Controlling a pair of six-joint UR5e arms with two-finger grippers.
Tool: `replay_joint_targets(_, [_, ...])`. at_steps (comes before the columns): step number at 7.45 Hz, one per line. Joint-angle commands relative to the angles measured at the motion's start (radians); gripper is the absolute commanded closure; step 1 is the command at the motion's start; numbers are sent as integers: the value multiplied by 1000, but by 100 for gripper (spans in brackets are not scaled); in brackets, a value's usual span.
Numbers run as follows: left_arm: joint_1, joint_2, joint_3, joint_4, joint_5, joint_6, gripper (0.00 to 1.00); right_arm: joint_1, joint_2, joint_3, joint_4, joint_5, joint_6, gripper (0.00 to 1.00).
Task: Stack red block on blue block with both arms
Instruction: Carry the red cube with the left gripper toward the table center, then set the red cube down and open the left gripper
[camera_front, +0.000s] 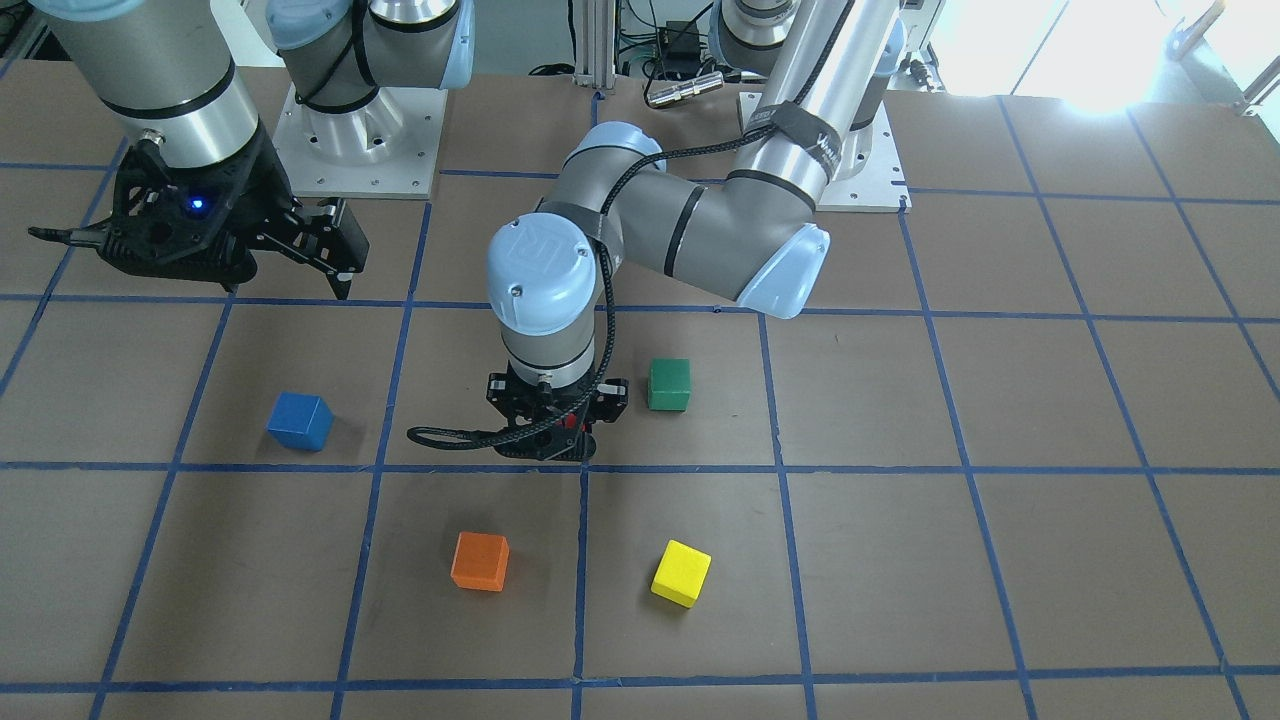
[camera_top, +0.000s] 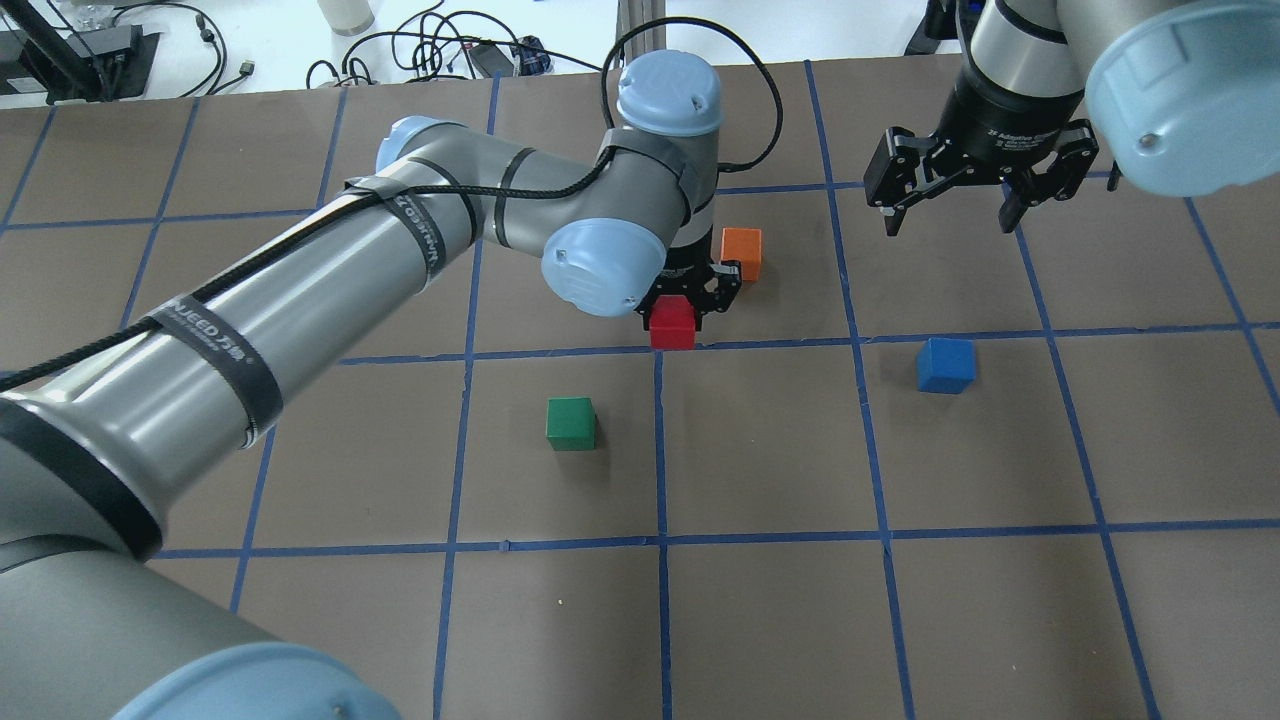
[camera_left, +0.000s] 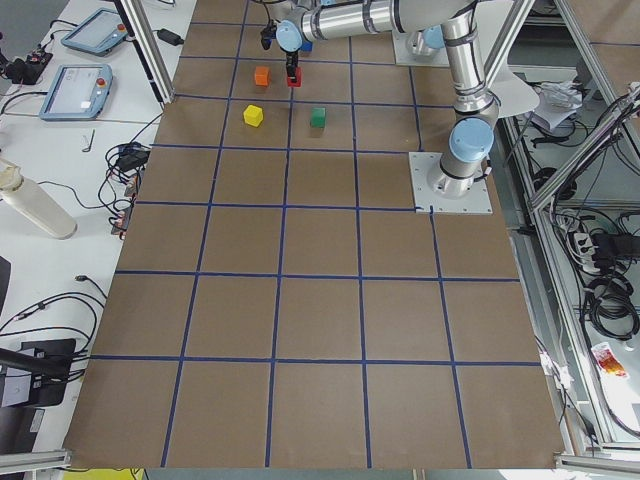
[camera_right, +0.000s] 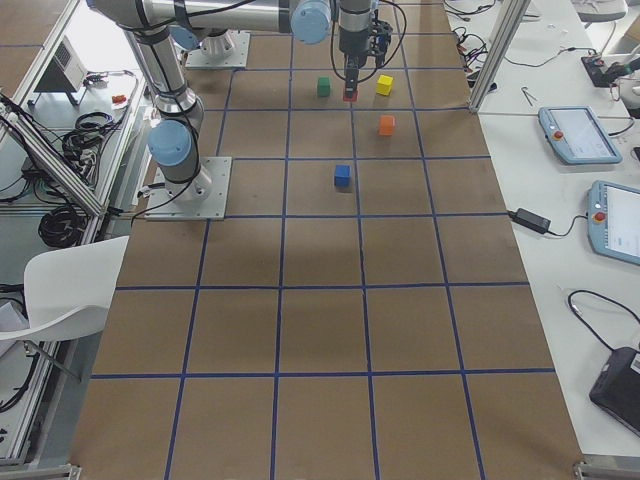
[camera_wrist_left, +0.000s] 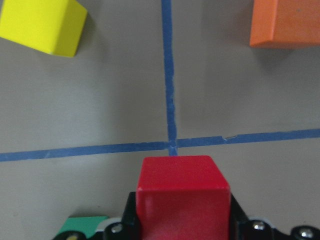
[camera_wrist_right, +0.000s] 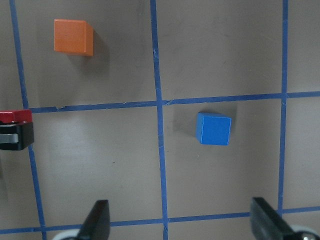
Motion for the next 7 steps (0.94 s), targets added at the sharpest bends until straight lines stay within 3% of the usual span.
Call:
replay_joint_targets(1, [-38,-49,2,5,0,-80,93,1,0,-1,0,0,0,0])
replay_joint_targets(3, [-66,-66,-1,5,-4,-115,90,-1,1,-1,0,-1,0,0])
replay_joint_targets(5, [-72,-80,-10,6,-39,-120,78,1,0,-1,-2,-1,0,0])
replay_joint_targets(6, [-72,-91,-10,8,-41,-120,56,-1,0,-1,0,-1,0,0])
replay_joint_targets(7, [-72,-92,-10,9,-38,-106,3,1,0,-1,0,-1,0,0])
